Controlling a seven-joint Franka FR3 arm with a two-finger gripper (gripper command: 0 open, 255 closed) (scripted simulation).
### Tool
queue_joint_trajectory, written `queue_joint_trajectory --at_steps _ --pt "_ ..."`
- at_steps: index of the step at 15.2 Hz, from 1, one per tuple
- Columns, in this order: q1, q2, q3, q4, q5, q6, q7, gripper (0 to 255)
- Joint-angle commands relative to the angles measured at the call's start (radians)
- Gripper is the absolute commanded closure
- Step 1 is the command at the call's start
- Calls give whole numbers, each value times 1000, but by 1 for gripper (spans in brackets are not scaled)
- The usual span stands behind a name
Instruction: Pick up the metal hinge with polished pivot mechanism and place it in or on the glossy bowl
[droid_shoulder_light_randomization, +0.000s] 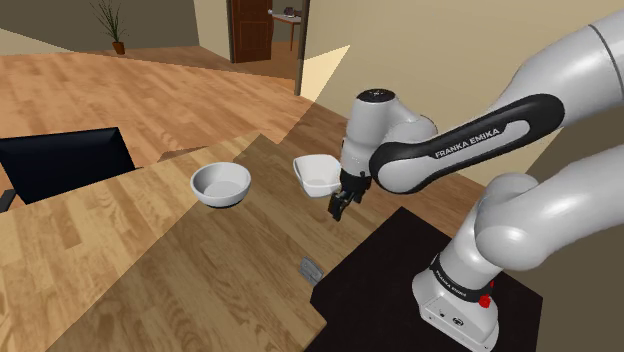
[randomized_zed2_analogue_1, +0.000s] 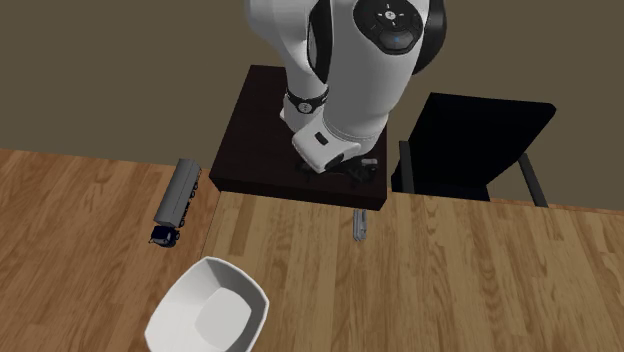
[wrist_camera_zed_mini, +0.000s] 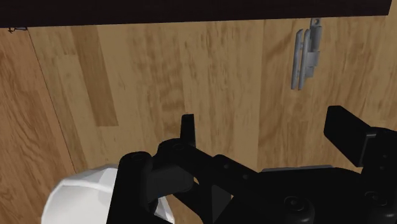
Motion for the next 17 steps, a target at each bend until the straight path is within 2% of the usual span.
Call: queue_joint_trajectory --at_steps 1,4,7,8,9,11,13,14,17 --pt "10 87 40 -10 7 101 46 0" --pt "1 225 103 -13 -13 244 122 0" --pt "-47 381 180 3 -109 382 246 0" --pt "-75 437 207 13 -177 423 312 0" --pt "-106 496 229 28 -276 460 399 0" --pt "-131 621 217 73 -556 509 635 0" --pt "-62 739 126 135 -810 535 860 0" --pt "-5 786 70 163 -888 547 937 0" --pt "67 847 -24 194 -996 577 1025 0"
